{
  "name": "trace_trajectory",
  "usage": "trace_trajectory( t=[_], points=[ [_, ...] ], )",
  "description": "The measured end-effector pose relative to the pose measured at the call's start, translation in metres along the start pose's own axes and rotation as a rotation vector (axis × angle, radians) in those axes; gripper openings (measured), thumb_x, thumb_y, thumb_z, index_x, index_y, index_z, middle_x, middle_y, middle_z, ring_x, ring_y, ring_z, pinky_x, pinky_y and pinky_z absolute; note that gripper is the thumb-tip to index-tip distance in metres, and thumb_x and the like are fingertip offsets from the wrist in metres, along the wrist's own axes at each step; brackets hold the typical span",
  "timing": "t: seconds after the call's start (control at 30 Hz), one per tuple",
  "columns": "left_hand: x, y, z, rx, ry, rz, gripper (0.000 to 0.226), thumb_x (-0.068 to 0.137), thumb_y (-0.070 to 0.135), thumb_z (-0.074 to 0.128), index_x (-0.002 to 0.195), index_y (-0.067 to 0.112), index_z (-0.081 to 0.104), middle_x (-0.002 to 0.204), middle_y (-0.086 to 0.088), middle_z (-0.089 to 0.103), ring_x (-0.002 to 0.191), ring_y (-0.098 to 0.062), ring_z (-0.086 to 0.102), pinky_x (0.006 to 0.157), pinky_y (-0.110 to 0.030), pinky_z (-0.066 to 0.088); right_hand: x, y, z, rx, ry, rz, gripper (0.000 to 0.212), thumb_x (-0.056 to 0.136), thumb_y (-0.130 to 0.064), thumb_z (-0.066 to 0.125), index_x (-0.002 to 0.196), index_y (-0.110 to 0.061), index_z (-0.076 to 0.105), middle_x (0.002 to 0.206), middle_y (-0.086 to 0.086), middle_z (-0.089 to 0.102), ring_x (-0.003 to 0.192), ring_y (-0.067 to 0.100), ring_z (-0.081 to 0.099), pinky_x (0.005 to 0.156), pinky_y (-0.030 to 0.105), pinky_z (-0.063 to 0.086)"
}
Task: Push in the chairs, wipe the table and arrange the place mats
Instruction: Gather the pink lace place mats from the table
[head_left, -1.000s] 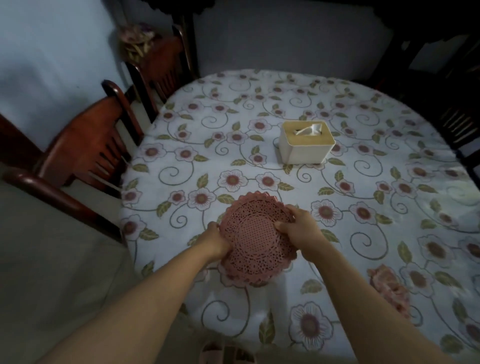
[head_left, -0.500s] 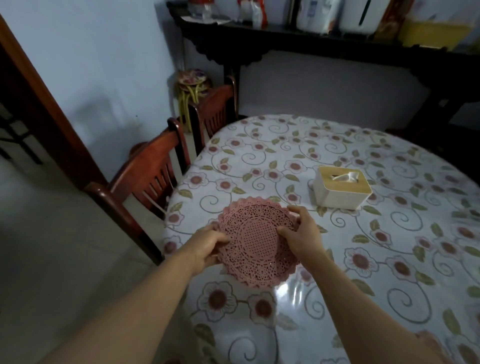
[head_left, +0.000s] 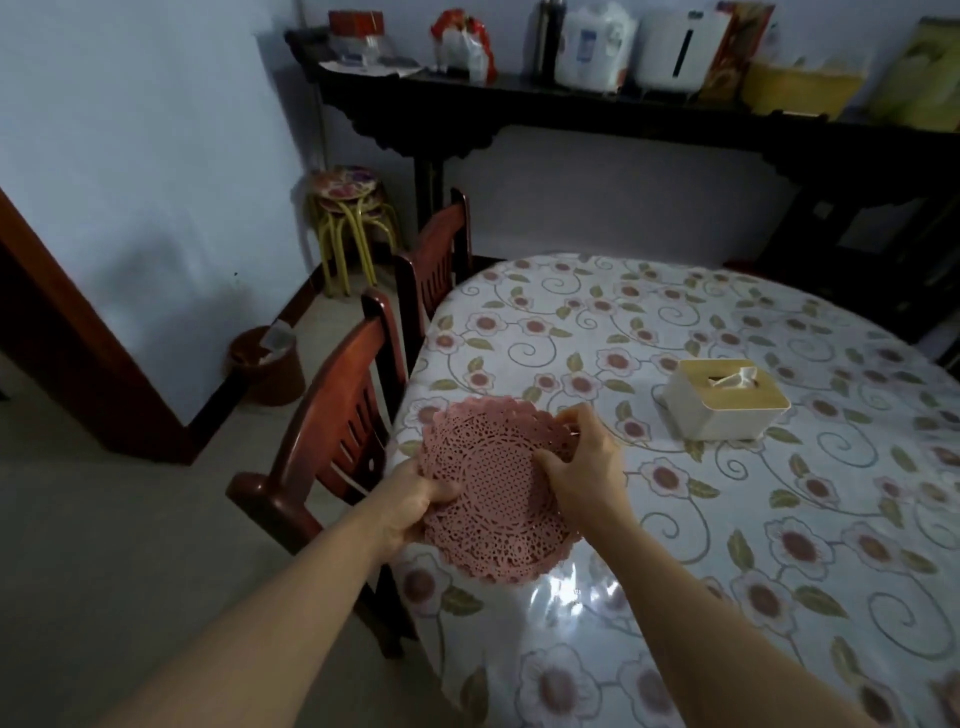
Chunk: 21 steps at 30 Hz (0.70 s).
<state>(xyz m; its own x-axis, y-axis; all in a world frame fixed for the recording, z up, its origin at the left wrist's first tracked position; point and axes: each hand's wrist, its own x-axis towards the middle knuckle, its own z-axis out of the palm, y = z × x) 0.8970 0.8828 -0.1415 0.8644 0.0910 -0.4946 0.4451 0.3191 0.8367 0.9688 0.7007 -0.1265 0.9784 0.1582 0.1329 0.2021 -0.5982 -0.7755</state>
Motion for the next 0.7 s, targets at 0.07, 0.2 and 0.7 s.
trace_trajectory(
  t=[0.07, 0.2, 0.7],
  points=[
    [0.007, 0.003, -0.012, 0.014, -0.011, 0.006, 0.033, 0.085, -0.009, 0.054, 0.115, 0.005, 0.058, 0.113, -0.017, 0.064, 0.103, -0.031, 0.060, 0.088, -0.039, 0.047, 0.006, -0.003, 0.008, -0.020, -0.008, 0.050, 0.028, 0.076, -0.013, 0.074, 0.080, -0.020, 0.047, 0.079, -0.003, 0.054, 0.071, 0.012, 0.051, 0.058, 0.020, 0.039],
    [0.016, 0.006, -0.023, -0.029, -0.027, -0.007, 0.034, 0.087, 0.005, 0.059, 0.121, 0.008, 0.056, 0.115, -0.015, 0.065, 0.106, -0.031, 0.061, 0.089, -0.041, 0.049, 0.017, -0.003, 0.012, -0.029, 0.022, 0.083, 0.025, 0.084, -0.012, 0.064, 0.077, -0.019, 0.042, 0.069, -0.003, 0.050, 0.062, 0.014, 0.048, 0.050, 0.028, 0.040],
    [0.045, 0.027, -0.025, -0.108, 0.325, 0.057, 0.019, 0.095, 0.014, 0.049, 0.112, 0.011, 0.058, 0.110, -0.014, 0.063, 0.095, -0.027, 0.061, 0.081, -0.037, 0.049, 0.063, 0.048, 0.026, -0.021, -0.007, 0.321, 0.020, 0.088, 0.000, 0.042, 0.095, -0.016, 0.053, 0.074, 0.002, 0.057, 0.068, 0.027, 0.059, 0.058, 0.040, 0.053]
  ],
)
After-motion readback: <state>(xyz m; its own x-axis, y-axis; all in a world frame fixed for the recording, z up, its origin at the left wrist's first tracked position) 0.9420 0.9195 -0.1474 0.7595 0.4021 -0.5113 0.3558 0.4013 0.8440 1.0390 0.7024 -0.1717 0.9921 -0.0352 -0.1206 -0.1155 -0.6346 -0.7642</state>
